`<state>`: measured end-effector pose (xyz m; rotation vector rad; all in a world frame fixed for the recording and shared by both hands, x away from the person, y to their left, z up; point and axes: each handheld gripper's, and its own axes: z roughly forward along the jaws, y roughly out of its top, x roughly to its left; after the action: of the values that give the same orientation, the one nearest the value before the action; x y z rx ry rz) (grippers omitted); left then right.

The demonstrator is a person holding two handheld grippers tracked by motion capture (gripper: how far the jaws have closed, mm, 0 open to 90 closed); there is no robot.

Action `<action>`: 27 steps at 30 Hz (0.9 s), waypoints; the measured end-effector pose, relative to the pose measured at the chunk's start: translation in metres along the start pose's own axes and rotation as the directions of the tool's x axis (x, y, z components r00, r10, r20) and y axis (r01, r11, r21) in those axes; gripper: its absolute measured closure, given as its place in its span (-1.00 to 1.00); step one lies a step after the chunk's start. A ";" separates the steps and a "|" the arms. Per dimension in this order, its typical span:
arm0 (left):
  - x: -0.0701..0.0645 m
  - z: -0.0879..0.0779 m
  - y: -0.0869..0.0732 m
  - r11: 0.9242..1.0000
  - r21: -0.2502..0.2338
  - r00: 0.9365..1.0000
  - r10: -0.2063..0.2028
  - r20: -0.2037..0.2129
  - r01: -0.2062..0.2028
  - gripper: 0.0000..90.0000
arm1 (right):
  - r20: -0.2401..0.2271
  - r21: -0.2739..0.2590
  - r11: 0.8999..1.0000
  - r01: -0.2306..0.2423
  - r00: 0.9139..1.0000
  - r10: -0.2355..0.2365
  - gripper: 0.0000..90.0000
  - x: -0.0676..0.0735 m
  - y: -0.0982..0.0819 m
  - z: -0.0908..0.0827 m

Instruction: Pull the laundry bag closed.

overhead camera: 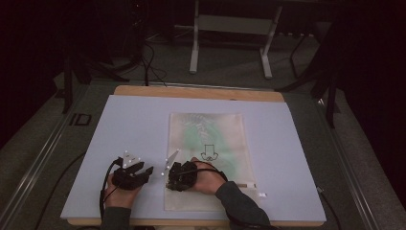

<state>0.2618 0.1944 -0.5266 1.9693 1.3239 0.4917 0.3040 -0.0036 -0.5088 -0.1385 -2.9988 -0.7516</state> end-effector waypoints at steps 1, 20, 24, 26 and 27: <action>0.000 0.000 0.000 1.000 0.000 1.000 0.000 0.000 0.000 0.23 | 0.000 0.000 1.000 0.000 1.000 0.000 0.80 0.000 0.000 0.000; -0.015 0.005 0.003 0.998 0.025 0.993 0.053 0.109 -0.056 0.83 | 0.015 -0.021 1.000 -0.009 1.000 0.010 0.80 0.002 -0.006 0.002; -0.018 0.006 0.003 0.997 0.027 0.988 0.071 0.134 -0.075 0.98 | 0.014 -0.021 1.000 -0.015 1.000 0.015 0.80 0.002 -0.006 0.001; -0.020 0.006 0.004 0.995 0.029 0.984 0.087 0.153 -0.092 0.98 | 0.012 -0.025 1.000 -0.017 1.000 0.018 0.80 0.002 -0.006 0.002; -0.022 0.007 0.004 0.995 0.028 0.983 0.093 0.161 -0.099 0.98 | 0.012 -0.025 1.000 -0.019 1.000 0.019 0.80 0.002 -0.006 0.002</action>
<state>0.2599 0.1715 -0.5269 2.0635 1.1501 0.3493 0.3015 -0.0080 -0.5130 -0.1729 -2.9955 -0.7895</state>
